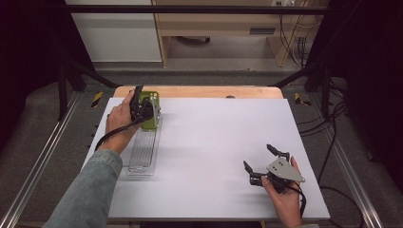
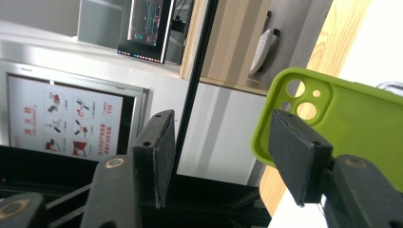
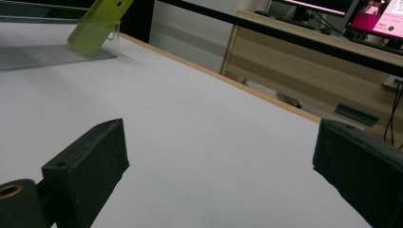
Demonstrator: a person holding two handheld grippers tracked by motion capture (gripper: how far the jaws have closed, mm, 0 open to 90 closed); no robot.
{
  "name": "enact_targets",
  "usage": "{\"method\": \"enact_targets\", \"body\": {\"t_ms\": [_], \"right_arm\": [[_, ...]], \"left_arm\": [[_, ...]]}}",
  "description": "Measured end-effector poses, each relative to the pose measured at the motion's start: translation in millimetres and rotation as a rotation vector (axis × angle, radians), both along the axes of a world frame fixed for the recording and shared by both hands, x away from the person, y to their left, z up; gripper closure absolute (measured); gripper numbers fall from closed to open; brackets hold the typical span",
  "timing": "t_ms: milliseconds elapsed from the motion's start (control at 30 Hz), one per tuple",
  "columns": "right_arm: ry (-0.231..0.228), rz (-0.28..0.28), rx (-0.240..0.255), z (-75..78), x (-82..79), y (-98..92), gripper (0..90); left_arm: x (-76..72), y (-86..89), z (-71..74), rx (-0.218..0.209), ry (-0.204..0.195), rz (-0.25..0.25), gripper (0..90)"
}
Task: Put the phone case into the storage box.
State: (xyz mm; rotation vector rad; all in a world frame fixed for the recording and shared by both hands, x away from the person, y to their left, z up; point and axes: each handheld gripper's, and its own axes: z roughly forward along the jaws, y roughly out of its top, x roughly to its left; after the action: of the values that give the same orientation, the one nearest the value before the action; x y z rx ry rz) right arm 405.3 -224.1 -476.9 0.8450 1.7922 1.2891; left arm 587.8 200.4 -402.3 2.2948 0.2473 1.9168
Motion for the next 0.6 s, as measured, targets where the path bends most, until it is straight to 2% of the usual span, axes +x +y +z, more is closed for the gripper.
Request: {"method": "enact_targets", "body": {"t_ms": [200,333,533,600], "right_arm": [[-0.001,0.0,0.0,0.2,-0.3,-0.1,4.6],[0.001,-0.003,-0.001,0.2,-0.3,-0.4,4.6],[0.003,-0.003,0.003,0.5,0.0,-1.4,4.6],[0.001,-0.002,0.004,0.6,0.0,-1.5,4.6]], "left_arm": [[-0.7,-0.4,1.7,-0.039,0.011,0.012,34.1],[-0.7,-1.8,2.3,-0.05,-0.001,0.026,23.4],[-1.8,-5.6,1.3,-0.086,0.059,0.073,17.7],[-2.2,-5.6,1.3,-0.12,0.083,0.089,16.5]]}}
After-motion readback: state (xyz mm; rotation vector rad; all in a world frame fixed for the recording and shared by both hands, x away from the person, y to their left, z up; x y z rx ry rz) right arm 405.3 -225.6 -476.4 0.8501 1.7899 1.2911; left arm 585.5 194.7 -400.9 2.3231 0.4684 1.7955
